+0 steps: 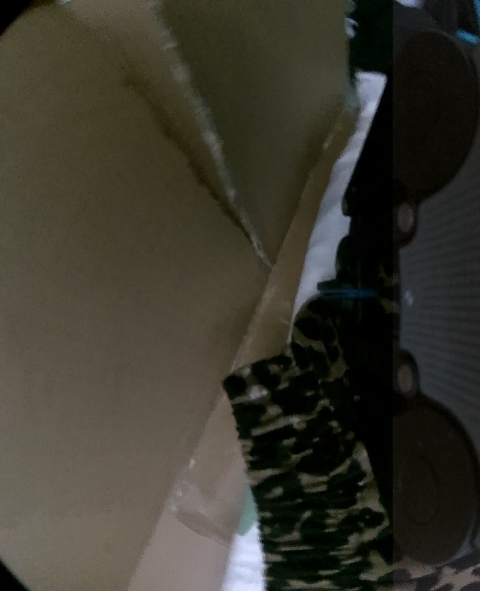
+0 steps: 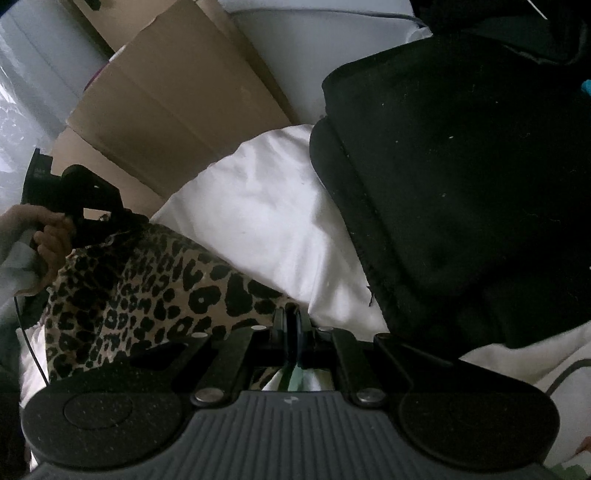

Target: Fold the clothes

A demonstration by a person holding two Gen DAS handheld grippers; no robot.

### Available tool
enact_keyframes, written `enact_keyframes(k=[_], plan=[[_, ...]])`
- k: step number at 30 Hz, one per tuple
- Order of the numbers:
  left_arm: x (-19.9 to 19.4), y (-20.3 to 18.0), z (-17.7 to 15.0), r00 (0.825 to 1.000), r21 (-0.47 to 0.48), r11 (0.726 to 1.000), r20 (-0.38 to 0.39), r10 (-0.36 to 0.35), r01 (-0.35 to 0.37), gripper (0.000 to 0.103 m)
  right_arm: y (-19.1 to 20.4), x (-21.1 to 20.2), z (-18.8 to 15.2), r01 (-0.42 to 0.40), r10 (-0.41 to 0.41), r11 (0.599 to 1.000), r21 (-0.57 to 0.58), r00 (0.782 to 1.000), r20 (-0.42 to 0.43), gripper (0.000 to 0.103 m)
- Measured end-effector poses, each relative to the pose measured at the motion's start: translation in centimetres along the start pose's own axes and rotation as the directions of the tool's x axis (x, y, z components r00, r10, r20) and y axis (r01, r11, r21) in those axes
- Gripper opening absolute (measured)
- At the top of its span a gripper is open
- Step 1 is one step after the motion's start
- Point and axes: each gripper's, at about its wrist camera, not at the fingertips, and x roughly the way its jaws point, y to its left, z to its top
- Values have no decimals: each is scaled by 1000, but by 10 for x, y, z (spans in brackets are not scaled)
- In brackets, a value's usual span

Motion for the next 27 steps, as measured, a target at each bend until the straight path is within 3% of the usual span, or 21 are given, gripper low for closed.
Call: enact_keyframes(k=[2, 6, 8, 14, 21, 27], plan=[[-2, -7, 2, 1000, 80, 997, 1, 12, -12, 10, 4, -4, 2, 16, -16, 1000, -14, 1000, -8, 5], [-18, -9, 3, 999, 160, 987, 44, -6, -1, 37, 12, -22, 7, 34, -33, 998, -56, 999, 27, 18], [-27, -8, 0, 997, 207, 978, 74, 0, -16, 40, 13, -30, 8, 36, -33, 998, -54, 998, 48, 24], [-45, 3, -36, 996, 340, 940, 94, 0, -32, 45, 18, -39, 11, 39, -34, 998, -53, 995, 91, 25], [-29, -19, -98, 999, 453, 891, 43, -8, -12, 44, 39, -43, 15, 9, 4, 995, -103, 992, 127, 25], [6, -43, -88, 1000, 479, 878, 18, -20, 8, 43, 61, -30, 14, 5, 12, 981, -196, 996, 85, 25]])
